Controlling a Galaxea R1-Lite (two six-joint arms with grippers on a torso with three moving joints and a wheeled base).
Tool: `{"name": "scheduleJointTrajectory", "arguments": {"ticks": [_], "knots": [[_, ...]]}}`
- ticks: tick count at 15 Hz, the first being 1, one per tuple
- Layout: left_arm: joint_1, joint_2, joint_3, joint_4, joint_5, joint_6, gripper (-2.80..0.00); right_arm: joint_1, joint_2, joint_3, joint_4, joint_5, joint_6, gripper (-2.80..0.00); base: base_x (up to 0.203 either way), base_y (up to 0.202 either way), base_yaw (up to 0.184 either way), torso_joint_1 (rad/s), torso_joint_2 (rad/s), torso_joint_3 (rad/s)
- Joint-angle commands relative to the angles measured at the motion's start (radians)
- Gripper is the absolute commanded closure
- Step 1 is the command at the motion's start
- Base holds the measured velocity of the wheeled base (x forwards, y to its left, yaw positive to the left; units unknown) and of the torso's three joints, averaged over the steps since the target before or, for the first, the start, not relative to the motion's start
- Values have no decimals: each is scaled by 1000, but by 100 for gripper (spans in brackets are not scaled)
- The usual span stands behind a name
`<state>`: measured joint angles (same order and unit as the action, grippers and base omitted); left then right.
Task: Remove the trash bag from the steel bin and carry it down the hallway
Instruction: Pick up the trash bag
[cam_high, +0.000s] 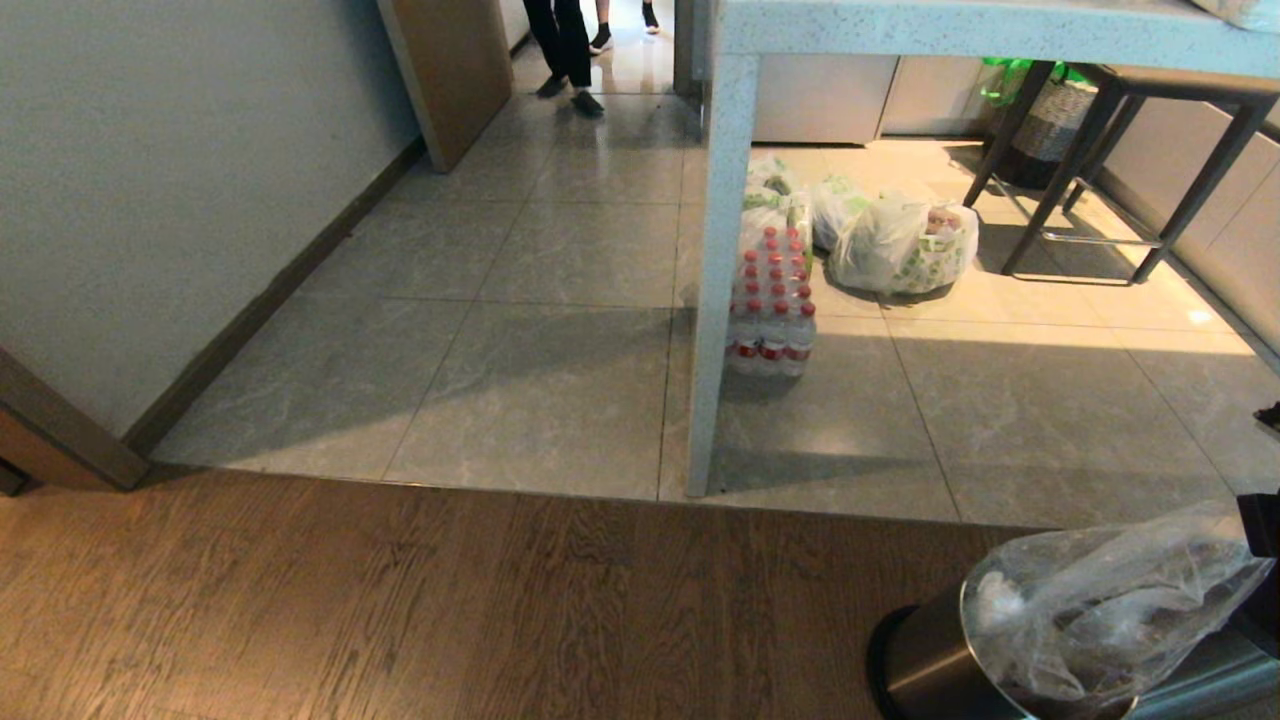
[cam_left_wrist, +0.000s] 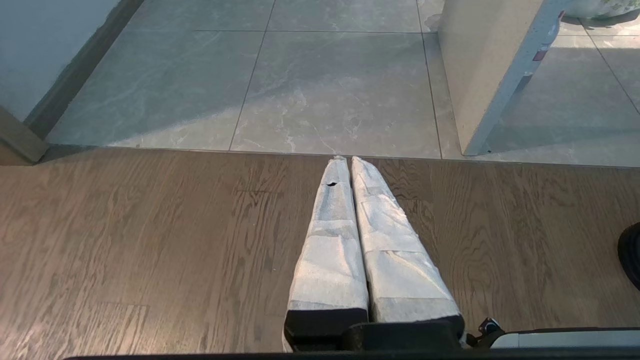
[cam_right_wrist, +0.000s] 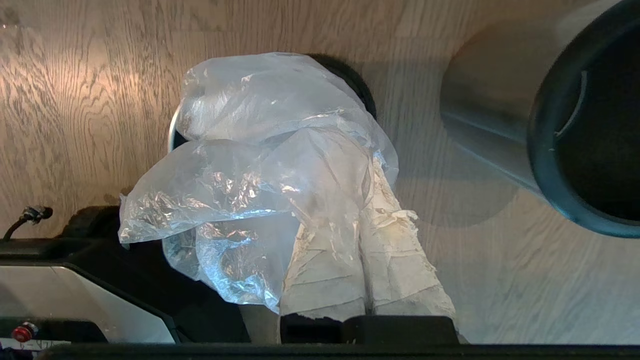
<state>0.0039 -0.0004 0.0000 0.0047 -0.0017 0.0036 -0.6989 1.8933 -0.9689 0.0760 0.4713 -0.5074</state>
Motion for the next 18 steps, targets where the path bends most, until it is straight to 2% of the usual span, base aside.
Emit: {"name": "scheduleJointTrajectory", "arguments": {"ticks": [1,8,11,18], "knots": [[1,0,2,0,0,0,0,-1,82,-15,-5,5,-9,0,0,0,0,0,0,0],[1,0,2,0,0,0,0,67,264,-139,37,9,-39,0,0,0,0,0,0,0],[1,0,2,0,0,0,0,94,273,-140,93,4,-78,0,0,0,0,0,0,0],[1,0,2,0,0,0,0,154,260,-103,87,-2,-122,0,0,0,0,0,0,0]]}}
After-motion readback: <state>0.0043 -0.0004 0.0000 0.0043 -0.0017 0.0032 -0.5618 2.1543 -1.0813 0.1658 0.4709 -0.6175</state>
